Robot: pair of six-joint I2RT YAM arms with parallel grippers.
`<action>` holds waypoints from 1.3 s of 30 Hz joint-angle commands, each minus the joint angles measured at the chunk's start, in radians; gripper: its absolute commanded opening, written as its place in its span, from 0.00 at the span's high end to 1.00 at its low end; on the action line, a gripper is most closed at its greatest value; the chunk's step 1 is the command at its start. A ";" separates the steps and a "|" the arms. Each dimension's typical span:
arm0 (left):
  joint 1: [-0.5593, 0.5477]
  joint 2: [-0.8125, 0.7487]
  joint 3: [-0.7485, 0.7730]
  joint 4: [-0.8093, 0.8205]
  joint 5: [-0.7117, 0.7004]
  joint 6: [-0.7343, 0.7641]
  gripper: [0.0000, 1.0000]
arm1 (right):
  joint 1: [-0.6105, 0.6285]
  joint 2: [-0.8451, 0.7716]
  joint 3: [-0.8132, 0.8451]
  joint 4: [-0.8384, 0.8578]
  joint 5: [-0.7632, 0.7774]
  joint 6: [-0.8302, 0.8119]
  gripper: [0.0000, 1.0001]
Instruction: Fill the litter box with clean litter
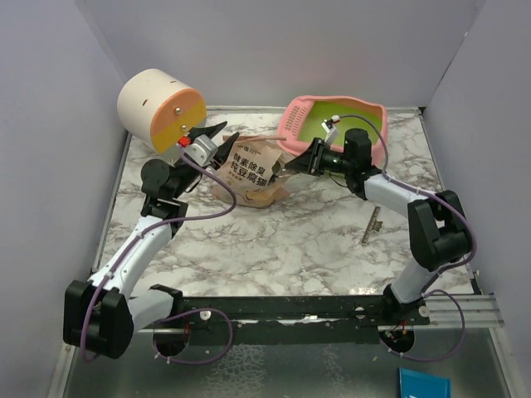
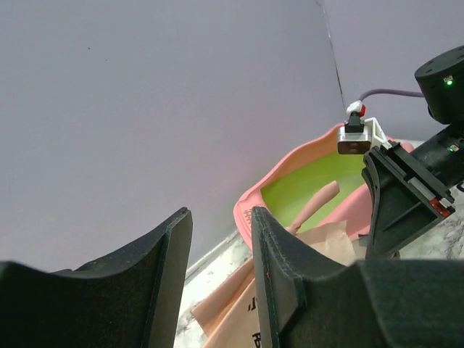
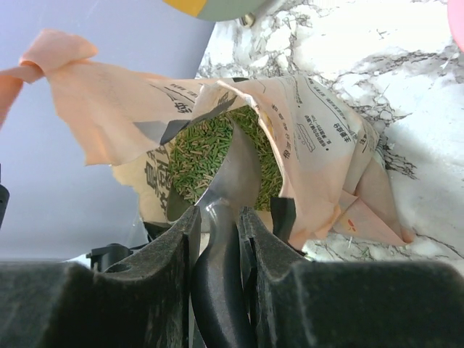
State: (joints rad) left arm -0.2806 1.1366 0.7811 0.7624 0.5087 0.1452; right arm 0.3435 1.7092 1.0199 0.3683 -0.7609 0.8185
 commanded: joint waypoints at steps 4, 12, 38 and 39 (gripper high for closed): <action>0.004 -0.090 -0.079 0.022 -0.054 -0.084 0.58 | -0.068 -0.129 -0.040 0.058 -0.057 0.020 0.99; 0.005 -0.146 -0.091 -0.069 -0.124 -0.115 0.58 | -0.147 -0.202 -0.108 0.083 -0.087 0.014 0.99; 0.004 -0.184 -0.154 -0.064 -0.189 -0.134 0.63 | -0.179 -0.299 -0.306 0.368 0.006 -0.040 0.99; 0.003 -0.186 -0.154 -0.064 -0.190 -0.135 0.63 | -0.182 -0.306 -0.313 0.378 0.011 -0.032 0.99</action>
State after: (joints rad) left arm -0.2806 0.9649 0.6296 0.6792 0.3389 0.0315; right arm 0.1749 1.4605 0.7197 0.6239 -0.7826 0.7559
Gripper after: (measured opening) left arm 0.374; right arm 0.244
